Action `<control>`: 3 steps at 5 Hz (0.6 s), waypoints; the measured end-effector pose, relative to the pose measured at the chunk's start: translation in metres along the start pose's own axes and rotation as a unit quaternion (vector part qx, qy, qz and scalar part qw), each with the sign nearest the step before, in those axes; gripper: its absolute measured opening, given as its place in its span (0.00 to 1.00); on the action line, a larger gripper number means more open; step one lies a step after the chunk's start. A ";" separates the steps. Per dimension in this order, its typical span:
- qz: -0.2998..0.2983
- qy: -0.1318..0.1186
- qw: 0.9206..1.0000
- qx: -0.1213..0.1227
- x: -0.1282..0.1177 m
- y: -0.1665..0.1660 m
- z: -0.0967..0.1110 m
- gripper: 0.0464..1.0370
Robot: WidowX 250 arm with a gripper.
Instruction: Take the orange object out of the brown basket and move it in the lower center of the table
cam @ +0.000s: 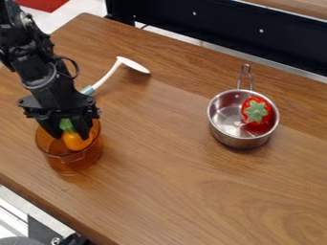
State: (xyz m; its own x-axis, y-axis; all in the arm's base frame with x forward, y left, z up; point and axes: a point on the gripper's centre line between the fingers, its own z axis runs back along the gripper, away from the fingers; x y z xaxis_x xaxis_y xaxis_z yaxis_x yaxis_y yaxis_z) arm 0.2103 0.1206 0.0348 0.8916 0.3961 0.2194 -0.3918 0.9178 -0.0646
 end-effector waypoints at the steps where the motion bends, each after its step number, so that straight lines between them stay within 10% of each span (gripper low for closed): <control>1: 0.001 -0.003 1.000 -0.005 0.005 0.000 0.016 0.55; 3: 0.000 0.019 0.999 -0.034 -0.005 -0.012 0.054 0.55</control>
State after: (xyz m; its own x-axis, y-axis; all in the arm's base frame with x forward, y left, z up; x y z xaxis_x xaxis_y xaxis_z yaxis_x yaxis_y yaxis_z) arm 0.1985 0.1057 0.0871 0.8999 0.3961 0.1824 -0.3771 0.9169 -0.1307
